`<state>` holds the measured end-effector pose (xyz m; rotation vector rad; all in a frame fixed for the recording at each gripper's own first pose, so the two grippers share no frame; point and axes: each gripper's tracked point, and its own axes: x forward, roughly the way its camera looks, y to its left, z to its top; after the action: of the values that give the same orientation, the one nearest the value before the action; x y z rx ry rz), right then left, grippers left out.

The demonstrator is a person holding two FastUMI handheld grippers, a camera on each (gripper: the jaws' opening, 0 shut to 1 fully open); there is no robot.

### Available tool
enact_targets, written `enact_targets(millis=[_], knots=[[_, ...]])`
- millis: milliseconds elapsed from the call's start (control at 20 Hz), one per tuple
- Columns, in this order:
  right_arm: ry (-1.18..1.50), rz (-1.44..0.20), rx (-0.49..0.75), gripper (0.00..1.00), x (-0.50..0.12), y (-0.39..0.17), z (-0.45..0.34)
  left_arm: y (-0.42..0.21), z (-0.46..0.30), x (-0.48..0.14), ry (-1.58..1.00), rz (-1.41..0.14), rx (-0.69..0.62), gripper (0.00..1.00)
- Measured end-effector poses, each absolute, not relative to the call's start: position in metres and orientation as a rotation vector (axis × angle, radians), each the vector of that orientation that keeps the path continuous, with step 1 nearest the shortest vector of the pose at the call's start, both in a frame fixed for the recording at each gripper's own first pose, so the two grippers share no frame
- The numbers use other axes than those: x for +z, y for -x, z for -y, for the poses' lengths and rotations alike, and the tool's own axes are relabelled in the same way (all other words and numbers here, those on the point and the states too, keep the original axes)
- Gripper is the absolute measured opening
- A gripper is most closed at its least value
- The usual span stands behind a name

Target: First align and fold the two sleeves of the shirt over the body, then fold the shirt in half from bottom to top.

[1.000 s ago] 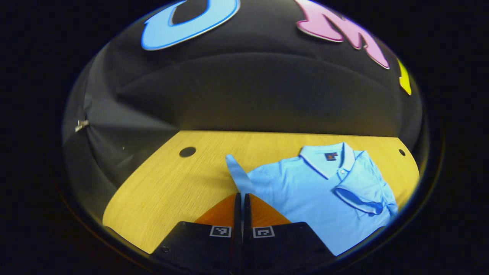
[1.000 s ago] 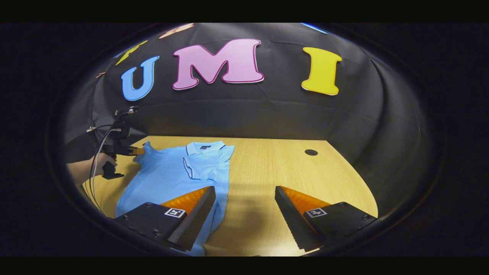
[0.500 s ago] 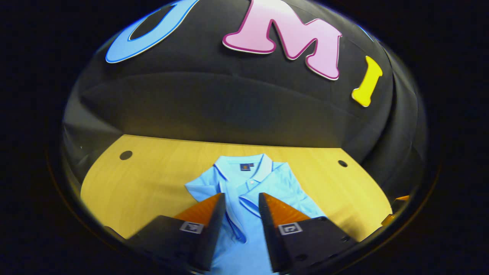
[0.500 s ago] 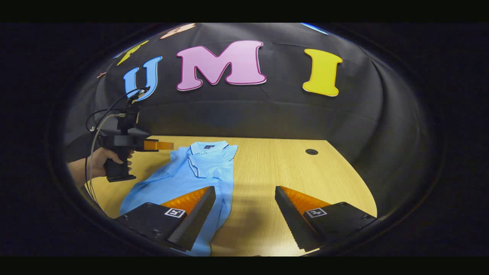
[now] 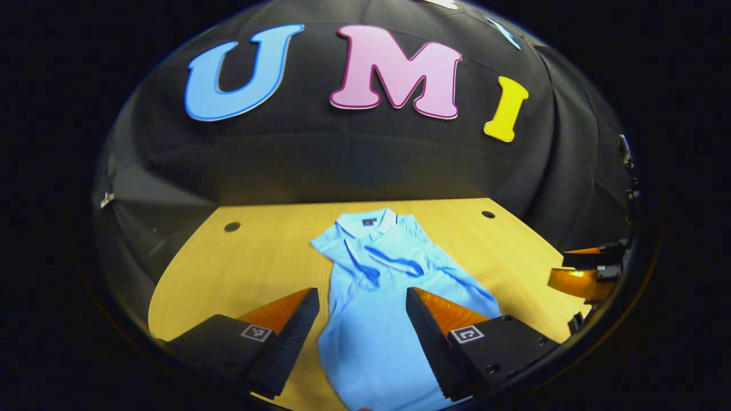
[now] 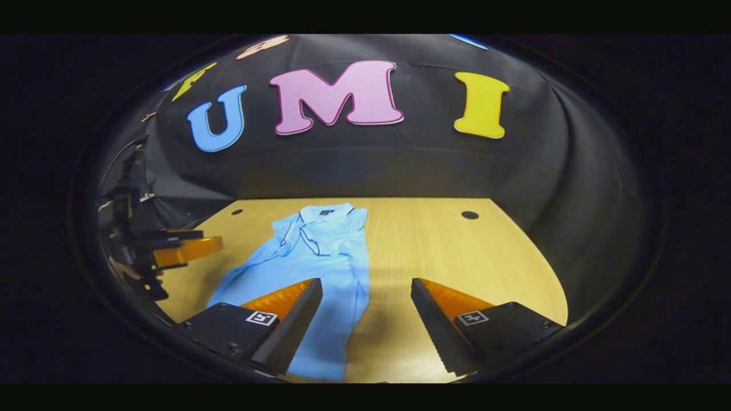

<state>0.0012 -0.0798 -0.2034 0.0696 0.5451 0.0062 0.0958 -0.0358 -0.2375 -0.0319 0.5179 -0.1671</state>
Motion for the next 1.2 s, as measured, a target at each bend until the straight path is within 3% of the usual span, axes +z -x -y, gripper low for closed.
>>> enact_targets(millis=[50, 100, 250, 400, 750, 1200], knots=[[-0.081, -0.572, 0.010, 0.97, -0.209, 0.009, 0.074, -0.073, 0.030, -0.244, 0.050, -0.541, -0.152, 0.92], [-0.090, -0.602, 0.014, 0.98, -0.216, 0.020, 0.069, -0.049, 0.023, -0.254, 0.061, -0.573, -0.133, 0.97], [-0.093, -0.686, 0.020, 0.99, -0.238, 0.050, 0.059, 0.013, 0.015, -0.295, 0.095, -0.696, -0.090, 0.97], [-0.090, -0.768, 0.029, 0.99, -0.268, 0.072, 0.052, 0.056, 0.030, -0.333, 0.082, -0.821, -0.132, 0.98], [-0.037, -0.890, 0.076, 0.99, -0.324, 0.094, 0.037, 0.063, 0.037, -0.367, 0.039, -0.885, -0.114, 0.97], [-0.033, -0.934, 0.047, 0.98, -0.346, 0.085, 0.036, 0.055, 0.034, -0.388, -0.045, -0.934, -0.099, 0.98]])
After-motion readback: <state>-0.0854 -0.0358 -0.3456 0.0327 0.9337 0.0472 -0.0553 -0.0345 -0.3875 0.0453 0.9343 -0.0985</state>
